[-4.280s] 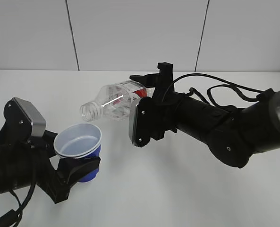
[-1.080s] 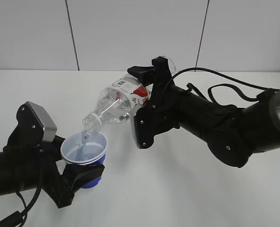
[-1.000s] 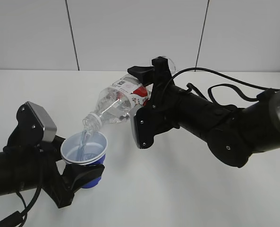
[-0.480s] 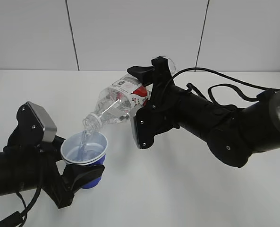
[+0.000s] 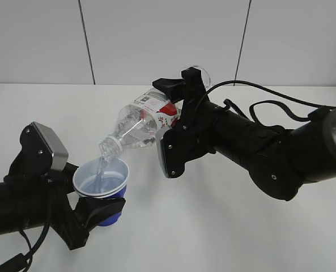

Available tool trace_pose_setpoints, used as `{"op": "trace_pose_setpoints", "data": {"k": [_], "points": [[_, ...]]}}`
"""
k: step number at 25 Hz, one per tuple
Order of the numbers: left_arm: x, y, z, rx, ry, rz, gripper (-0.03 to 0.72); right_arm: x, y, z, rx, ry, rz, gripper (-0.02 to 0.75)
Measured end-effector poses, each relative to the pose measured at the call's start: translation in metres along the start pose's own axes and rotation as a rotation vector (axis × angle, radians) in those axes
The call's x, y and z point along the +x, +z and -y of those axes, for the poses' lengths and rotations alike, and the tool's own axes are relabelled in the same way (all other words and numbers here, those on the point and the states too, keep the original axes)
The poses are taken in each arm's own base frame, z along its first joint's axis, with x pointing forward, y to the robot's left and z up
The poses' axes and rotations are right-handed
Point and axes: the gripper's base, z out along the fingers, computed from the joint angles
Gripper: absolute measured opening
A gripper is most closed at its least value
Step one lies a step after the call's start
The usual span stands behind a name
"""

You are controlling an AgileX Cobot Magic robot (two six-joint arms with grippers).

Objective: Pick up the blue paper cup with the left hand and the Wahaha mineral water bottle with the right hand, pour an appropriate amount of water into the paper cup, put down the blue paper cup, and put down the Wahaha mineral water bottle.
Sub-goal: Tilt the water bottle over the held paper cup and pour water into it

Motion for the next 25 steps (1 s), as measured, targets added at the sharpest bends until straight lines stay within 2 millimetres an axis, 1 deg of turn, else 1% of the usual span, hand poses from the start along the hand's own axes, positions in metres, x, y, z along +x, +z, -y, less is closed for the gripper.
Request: {"op": "trace_pose_setpoints", "data": {"k": [7,10,15,18,21,25], "points": [[0.0000,0.0000,0.0000,0.000,0.000,0.000,0.519,0.0000,0.0000,0.0000,0.000,-0.001,0.000,0.496],[0.0002,0.0000,0.0000,0.000,0.000,-0.002,0.519,0.0000,0.0000,0.0000,0.000,0.057,0.000,0.496],[0.0000,0.0000,-0.0006,-0.007,-0.006,0.000,0.519,0.0000,0.0000,0.0001,0.001,0.219,0.000,0.496],[-0.0002,0.0000,-0.0012,-0.013,-0.013,0.002,0.519,-0.0005,0.0008,-0.0038,-0.008,0.312,0.000,0.496],[-0.0003,0.0000,-0.0019,-0.020,-0.021,0.004,0.519,-0.0008,0.0011,-0.0050,-0.010,0.477,0.001,0.496],[-0.0027,-0.0001,-0.0045,-0.048,-0.053,0.031,0.519,-0.0006,0.0011,-0.0024,0.018,0.762,0.009,0.496]]}}
